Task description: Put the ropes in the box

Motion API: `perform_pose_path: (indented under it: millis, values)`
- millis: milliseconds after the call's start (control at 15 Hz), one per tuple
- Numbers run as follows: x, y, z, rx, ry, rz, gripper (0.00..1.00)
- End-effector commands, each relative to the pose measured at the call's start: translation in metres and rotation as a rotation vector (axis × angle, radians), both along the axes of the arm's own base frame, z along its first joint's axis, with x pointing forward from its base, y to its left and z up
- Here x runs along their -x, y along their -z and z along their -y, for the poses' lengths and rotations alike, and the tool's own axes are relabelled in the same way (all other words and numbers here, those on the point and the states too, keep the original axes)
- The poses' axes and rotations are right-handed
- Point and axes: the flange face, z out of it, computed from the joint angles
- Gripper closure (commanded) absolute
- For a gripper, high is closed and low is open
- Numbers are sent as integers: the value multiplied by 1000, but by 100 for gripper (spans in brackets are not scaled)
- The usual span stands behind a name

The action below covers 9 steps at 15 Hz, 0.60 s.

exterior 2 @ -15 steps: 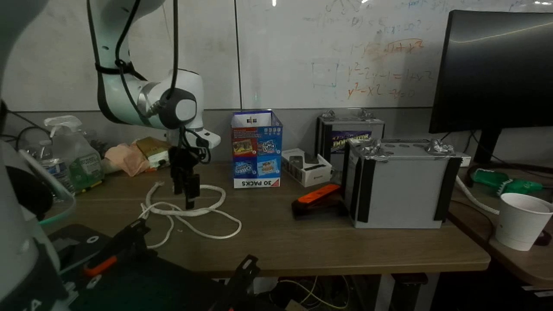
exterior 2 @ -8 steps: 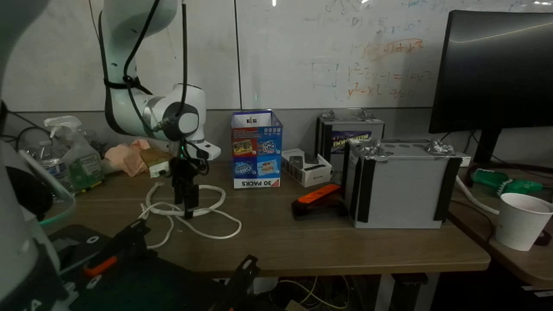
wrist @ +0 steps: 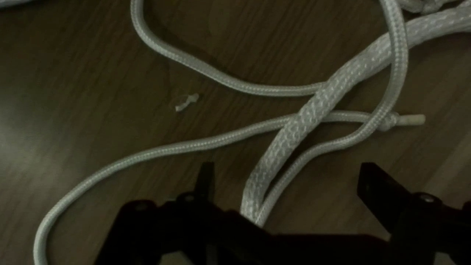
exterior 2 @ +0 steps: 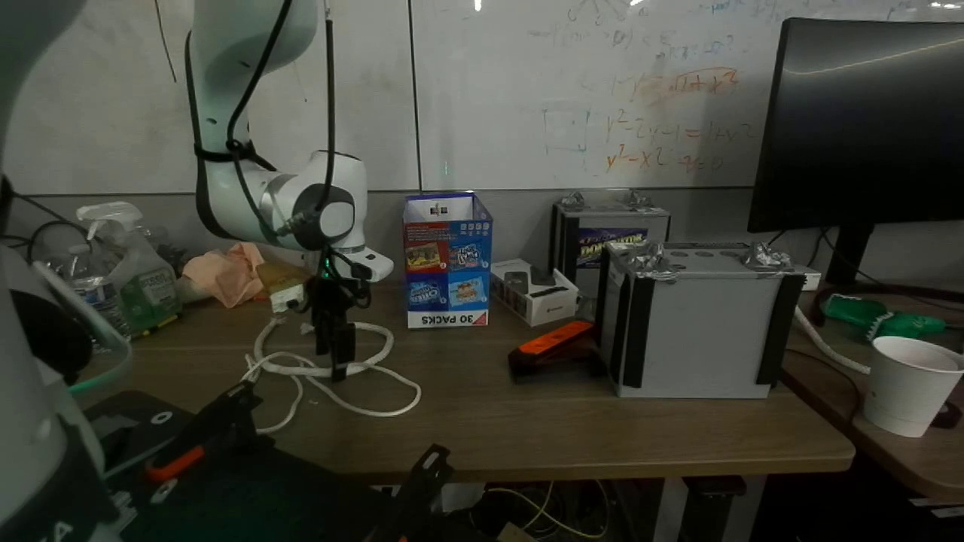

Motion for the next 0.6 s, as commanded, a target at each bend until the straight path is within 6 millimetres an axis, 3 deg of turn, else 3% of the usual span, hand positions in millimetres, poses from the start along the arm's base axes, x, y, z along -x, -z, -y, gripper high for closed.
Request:
perform_pose_path:
  millis: [0, 533]
  values:
    - [-9, 4, 2, -1, 21, 22, 0]
    - [-12, 6, 9, -2, 35, 21, 0]
